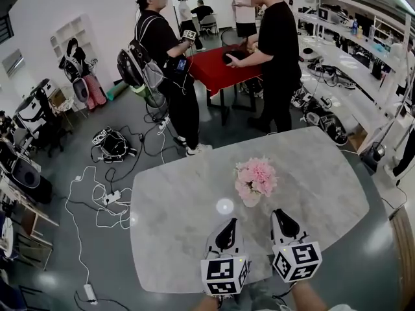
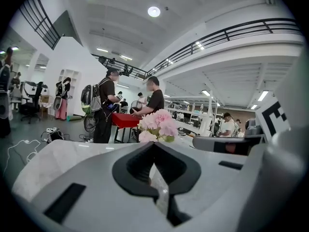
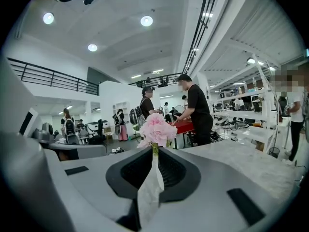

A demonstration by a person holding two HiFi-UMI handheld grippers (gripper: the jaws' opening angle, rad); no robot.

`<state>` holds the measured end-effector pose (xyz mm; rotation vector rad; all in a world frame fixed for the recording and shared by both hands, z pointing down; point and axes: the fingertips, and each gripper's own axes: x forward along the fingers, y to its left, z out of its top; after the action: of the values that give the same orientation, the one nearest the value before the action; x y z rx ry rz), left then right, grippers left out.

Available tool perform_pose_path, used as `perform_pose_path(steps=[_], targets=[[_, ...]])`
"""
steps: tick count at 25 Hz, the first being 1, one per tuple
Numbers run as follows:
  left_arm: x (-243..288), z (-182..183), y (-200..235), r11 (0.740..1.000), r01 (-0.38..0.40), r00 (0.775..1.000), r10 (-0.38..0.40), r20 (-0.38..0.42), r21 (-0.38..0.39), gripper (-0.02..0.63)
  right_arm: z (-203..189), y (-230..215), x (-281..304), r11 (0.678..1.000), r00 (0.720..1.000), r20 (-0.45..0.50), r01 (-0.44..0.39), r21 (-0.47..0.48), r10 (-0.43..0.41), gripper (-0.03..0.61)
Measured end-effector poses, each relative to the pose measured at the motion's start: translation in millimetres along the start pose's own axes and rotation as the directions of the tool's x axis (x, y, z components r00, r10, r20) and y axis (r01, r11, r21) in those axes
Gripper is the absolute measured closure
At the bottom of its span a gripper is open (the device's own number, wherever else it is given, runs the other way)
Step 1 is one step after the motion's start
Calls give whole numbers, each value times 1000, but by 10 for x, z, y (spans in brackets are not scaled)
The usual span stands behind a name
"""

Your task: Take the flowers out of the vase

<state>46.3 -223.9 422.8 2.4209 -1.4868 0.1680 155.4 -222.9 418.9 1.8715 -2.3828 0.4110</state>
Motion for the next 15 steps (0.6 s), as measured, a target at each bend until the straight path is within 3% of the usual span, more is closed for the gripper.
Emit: perform_pose_path(steps=[15], targets=[[169,-330,210,995,-96,993,93,-72,-39,611,-159,-163,590,994,995,-8,-95,55,95,354]])
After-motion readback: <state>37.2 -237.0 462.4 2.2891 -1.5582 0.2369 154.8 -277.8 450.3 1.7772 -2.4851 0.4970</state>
